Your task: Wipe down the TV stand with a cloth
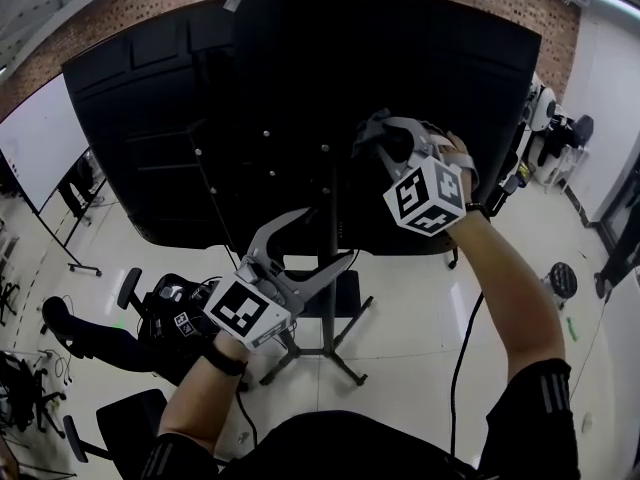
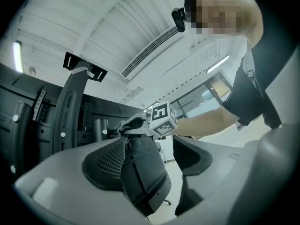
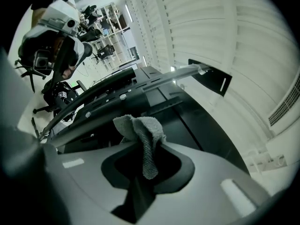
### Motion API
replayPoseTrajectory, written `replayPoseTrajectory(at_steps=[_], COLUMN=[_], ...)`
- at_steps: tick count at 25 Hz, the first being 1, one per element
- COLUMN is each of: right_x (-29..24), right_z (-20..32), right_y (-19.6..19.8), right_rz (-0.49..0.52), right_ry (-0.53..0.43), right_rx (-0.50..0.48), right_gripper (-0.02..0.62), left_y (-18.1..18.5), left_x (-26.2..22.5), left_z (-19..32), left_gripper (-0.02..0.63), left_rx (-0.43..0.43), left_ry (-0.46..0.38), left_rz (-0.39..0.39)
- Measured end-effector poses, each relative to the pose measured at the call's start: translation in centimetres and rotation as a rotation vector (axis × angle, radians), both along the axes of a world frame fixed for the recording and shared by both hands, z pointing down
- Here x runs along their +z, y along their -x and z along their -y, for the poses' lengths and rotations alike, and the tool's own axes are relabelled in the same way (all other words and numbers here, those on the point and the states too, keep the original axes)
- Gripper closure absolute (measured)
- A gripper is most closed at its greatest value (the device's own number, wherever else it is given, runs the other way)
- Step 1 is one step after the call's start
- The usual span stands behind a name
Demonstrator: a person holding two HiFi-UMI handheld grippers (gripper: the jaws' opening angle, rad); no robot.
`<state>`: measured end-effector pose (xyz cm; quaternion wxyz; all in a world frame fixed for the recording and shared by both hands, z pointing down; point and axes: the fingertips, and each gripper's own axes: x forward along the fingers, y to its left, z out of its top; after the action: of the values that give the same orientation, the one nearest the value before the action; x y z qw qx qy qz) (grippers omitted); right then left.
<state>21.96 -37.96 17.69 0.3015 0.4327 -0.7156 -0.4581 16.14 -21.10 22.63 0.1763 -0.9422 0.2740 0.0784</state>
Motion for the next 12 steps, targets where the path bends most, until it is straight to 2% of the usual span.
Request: replayPoseTrajectory(at_steps=[12], right_x=[0.8], right_z=[0.1], right_y=[-10.1], right_rz=[0.058], right_ry=[0.009], right_rx=[0.156], right_gripper=[0.537], left_y=[-3.9], left_x=[1.5], left_z=[-0.8], left_gripper=[0.265], left_rx=[0.068], left_ry=[0.023], left_rz=[0.006])
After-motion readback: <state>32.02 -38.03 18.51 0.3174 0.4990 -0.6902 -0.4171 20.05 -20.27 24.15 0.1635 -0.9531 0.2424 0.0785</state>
